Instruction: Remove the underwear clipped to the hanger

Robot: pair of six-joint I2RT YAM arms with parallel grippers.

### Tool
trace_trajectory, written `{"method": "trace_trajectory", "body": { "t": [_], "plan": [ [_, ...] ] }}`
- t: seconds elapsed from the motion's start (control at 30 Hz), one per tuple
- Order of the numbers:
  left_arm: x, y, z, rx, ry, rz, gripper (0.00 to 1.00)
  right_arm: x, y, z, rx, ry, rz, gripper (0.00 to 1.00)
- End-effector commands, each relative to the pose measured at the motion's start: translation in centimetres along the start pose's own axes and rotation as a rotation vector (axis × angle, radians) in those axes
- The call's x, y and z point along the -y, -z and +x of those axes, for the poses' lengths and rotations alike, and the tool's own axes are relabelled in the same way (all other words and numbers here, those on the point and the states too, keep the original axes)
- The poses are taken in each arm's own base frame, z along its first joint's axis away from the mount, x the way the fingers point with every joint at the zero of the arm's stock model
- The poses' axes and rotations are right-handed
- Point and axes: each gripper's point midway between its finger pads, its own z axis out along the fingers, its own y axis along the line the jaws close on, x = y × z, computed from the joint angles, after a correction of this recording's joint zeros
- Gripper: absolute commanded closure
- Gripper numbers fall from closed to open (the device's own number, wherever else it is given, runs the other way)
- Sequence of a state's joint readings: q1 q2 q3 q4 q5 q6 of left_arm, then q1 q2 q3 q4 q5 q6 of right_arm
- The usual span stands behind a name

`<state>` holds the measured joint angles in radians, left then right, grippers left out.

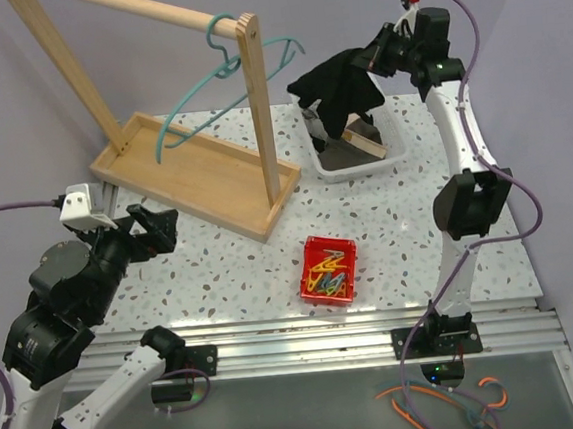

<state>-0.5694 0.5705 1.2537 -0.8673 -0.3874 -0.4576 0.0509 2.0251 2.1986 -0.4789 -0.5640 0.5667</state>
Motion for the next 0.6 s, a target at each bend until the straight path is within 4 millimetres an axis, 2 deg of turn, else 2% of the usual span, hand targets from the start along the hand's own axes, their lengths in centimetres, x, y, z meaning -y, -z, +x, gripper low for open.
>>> {"method": "trace_trajectory", "body": {
  "t": [0.0, 0.03, 0.07, 0.17, 0.23, 0.27, 0.33, 0.37, 0.4, 0.43, 0.53, 0.57],
  "plan": [
    [0.8, -1.0, -0.2, 0.011, 0.032, 0.016, 0.00, 1.8, -1.7, -4.4, 0.156, -0.024, 0.088, 1.00],
    [0.9, -1.1, -0.2, 0.014, 0.038, 0.019, 0.00, 2.3, -1.9, -4.7, 0.173, -0.021, 0.104, 1.00],
    [0.9, -1.3, 0.0, 0.011, 0.038, 0.021, 0.00, 3.0, -2.1, -5.3, 0.205, -0.017, 0.130, 0.94],
    [1.0, -1.7, 0.4, 0.000, 0.036, 0.016, 0.00, 5.0, -3.2, -4.9, 0.204, -0.011, 0.178, 0.75],
    [1.1, -1.9, 0.5, -0.008, 0.033, 0.016, 0.00, 6.9, -4.2, -3.2, 0.144, -0.027, 0.213, 0.49],
    [1.2, -2.1, 0.6, -0.012, 0.033, 0.017, 0.00, 7.0, -4.4, -2.7, 0.122, -0.027, 0.209, 0.29],
    [1.4, -2.4, 0.5, -0.010, 0.030, 0.023, 0.00, 6.9, -4.2, -2.3, 0.107, -0.023, 0.206, 0.18],
    [1.6, -2.6, 0.6, -0.013, 0.025, 0.027, 0.00, 7.4, -4.3, -1.5, 0.090, -0.028, 0.215, 0.10],
    [1.6, -2.7, 0.5, -0.013, 0.024, 0.027, 0.00, 7.1, -3.8, -1.6, 0.100, -0.022, 0.216, 0.06],
    [1.7, -2.8, 0.6, -0.014, 0.022, 0.031, 0.00, 5.7, -2.6, -2.7, 0.134, -0.002, 0.203, 0.01],
    [2.0, -3.0, 0.7, -0.016, 0.019, 0.042, 0.00, 5.1, -0.9, -2.3, 0.121, 0.015, 0.226, 0.01],
    [2.1, -3.0, 0.6, -0.016, 0.018, 0.049, 0.00, 3.9, 0.4, -2.9, 0.129, 0.035, 0.224, 0.01]
  ]
}}
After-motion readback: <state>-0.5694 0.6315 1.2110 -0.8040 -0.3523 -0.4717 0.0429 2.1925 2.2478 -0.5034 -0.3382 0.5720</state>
